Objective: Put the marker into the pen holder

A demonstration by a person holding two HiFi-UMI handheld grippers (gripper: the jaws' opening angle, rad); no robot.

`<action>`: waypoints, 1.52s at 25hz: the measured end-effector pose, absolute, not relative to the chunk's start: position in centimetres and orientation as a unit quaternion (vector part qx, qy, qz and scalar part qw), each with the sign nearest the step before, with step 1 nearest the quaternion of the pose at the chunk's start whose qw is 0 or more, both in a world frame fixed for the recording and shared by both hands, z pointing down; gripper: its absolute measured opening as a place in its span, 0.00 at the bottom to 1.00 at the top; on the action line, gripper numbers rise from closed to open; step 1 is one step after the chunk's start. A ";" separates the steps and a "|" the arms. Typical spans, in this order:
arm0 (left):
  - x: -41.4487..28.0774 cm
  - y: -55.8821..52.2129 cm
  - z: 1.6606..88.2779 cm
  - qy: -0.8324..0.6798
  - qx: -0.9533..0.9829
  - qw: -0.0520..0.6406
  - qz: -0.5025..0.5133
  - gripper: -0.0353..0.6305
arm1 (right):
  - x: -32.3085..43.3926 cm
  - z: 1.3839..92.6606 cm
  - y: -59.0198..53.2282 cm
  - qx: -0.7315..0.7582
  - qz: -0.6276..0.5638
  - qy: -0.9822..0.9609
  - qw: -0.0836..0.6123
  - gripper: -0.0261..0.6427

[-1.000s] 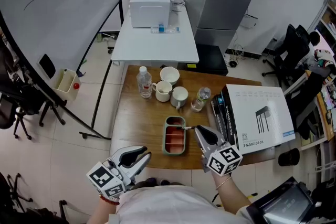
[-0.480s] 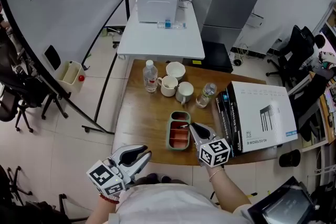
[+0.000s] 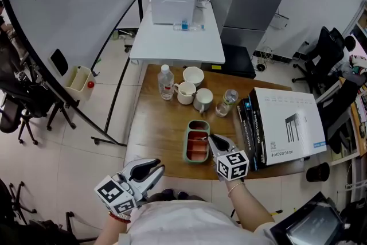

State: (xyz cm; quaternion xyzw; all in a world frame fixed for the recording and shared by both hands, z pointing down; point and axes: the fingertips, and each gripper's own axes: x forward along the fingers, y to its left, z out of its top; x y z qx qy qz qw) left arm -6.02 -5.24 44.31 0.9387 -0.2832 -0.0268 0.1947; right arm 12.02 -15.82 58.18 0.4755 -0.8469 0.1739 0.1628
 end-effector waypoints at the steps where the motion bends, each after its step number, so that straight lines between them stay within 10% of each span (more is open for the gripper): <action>1: -5.9 -5.2 44.3 -0.282 0.939 0.195 -0.027 0.17 | 12.1 58.2 -15.9 0.477 0.174 -0.846 0.163 0.08; 13: -5.8 -5.4 44.6 -0.282 0.938 0.200 -0.027 0.17 | 13.4 58.1 -15.2 0.486 0.182 -0.840 0.159 0.24; 38: -5.1 -4.8 45.4 -0.279 0.940 0.197 0.000 0.17 | 11.4 48.3 -13.2 0.460 0.137 -0.875 0.066 0.08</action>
